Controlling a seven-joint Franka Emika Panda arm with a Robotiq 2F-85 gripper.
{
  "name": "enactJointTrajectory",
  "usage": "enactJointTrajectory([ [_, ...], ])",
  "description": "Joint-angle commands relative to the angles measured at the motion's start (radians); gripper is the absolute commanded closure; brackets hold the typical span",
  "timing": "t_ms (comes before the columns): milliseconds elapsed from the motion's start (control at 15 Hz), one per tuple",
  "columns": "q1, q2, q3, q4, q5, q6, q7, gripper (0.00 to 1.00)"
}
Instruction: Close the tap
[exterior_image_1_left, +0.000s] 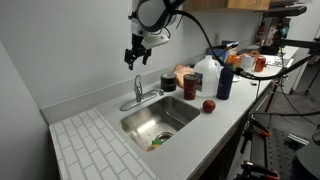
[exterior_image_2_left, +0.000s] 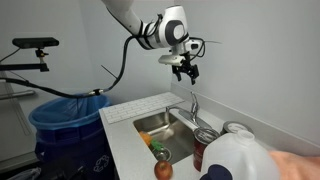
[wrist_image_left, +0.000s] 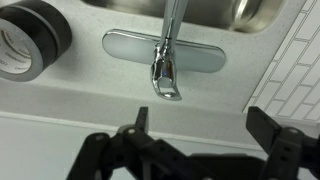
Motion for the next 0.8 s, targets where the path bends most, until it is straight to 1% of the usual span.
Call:
enactJointTrajectory([
  [0,0.037,0.102,-0.029,0.118,-0.004,0.032,0.001,0.0],
  [400,0.054,0.205,-0.044,0.218,0.008,0.063,0.001,0.0],
  [733,0.055,0.27,-0.048,0.293,0.018,0.051,0.0,0.0],
])
